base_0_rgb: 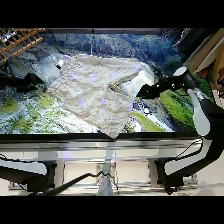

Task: Fold the clothes and pants, and hang the long-sleeved shirts on hangers.

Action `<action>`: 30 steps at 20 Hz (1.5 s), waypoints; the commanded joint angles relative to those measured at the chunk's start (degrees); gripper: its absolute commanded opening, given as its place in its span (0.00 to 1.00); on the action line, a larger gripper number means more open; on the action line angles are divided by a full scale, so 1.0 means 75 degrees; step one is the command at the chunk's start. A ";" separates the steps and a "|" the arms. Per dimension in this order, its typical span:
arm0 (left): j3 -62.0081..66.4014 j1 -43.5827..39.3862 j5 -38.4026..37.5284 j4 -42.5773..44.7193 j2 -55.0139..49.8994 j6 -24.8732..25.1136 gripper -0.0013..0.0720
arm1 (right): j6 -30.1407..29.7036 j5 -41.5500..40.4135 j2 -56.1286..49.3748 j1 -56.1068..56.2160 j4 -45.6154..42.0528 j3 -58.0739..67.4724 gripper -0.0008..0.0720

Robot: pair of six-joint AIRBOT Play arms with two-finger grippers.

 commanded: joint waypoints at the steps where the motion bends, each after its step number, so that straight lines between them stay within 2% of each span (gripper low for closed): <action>1: -0.0093 -0.0102 -0.0845 0.0428 0.0009 -0.0268 0.81 | -0.0297 -0.0982 -0.0058 0.0495 0.0111 -0.0650 0.71; 4: -0.0093 -0.0210 -0.0825 0.0035 0.0009 -0.0265 0.81 | -0.0638 -0.1804 -0.0216 0.0816 0.0233 -0.0641 0.70; 5: -0.0093 -0.0239 -0.0807 -0.0041 0.0009 -0.0262 0.81 | -0.0653 -0.1988 -0.0289 0.0877 0.0236 -0.0641 0.60; 6: -0.0096 -0.0277 -0.0772 -0.0093 0.0006 -0.0262 0.81 | -0.0807 -0.2197 -0.0323 0.0915 0.0233 -0.0641 0.37; 7: -0.0096 -0.0315 -0.0731 -0.0093 0.0006 -0.0262 0.81 | -0.0842 -0.2366 -0.0326 0.0933 0.0239 -0.0609 0.25; 8: -0.0102 -0.0341 -0.0726 -0.0093 0.0006 -0.0262 0.81 | -0.1011 -0.2378 -0.0326 0.0927 0.0184 -0.0431 0.02; 10: -0.0131 -0.0452 -0.0761 -0.0096 0.0003 -0.0271 0.81 | -0.0845 -0.2602 -0.0318 0.0755 -0.0501 0.0463 0.02; 12: -0.0251 -0.0705 -0.0801 -0.0099 0.0003 -0.0268 0.81 | 0.0469 -0.3885 -0.0321 0.0513 -0.1760 0.1661 0.02; 13: -0.0370 -0.0895 -0.0714 -0.0099 0.0000 -0.0268 0.81 | 0.0627 -0.4447 -0.0329 0.0414 -0.1807 0.2046 0.03; 14: -0.0495 -0.1078 -0.0568 -0.0099 -0.0006 -0.0268 0.81 | 0.0627 -0.4692 -0.0350 0.0341 -0.1679 0.2314 0.11; 15: -0.0612 -0.1256 -0.0356 -0.0099 -0.0006 -0.0271 0.81 | 0.0629 -0.4436 -0.0358 0.0274 -0.1795 0.2503 0.57; 16: -0.0694 -0.1419 -0.0152 -0.0099 -0.0009 -0.0277 0.81 | 0.0851 -0.3861 -0.0353 0.0125 -0.1982 0.2570 0.77; 18: -0.0708 -0.1603 -0.0009 -0.0099 -0.0009 -0.0303 0.81 | 0.1376 -0.2095 -0.0350 -0.0382 -0.1996 0.2413 0.77; 20: -0.0717 -0.1620 -0.0012 -0.0093 -0.0012 -0.0312 0.81 | 0.1204 -0.0268 -0.0294 -0.0927 -0.1594 0.1757 0.64; 21: -0.0717 -0.1582 -0.0029 -0.0076 -0.0012 -0.0414 0.81 | 0.0994 0.0204 -0.0122 -0.1128 -0.1227 0.1134 0.63; 25: -0.0734 -0.1364 -0.0230 0.0152 -0.0012 -0.0839 0.81 | 0.0096 0.0131 0.1218 -0.1431 0.0396 -0.2122 0.64; 28: -0.0737 -0.1373 -0.0382 0.1288 -0.0012 -0.1361 0.81 | -0.0274 -0.0306 0.1530 -0.1125 0.0892 -0.3319 0.64; 30: -0.0737 -0.1367 -0.0166 0.1186 -0.0050 -0.1361 0.81 | -0.0431 -0.0883 0.1530 -0.0734 0.1078 -0.3555 0.65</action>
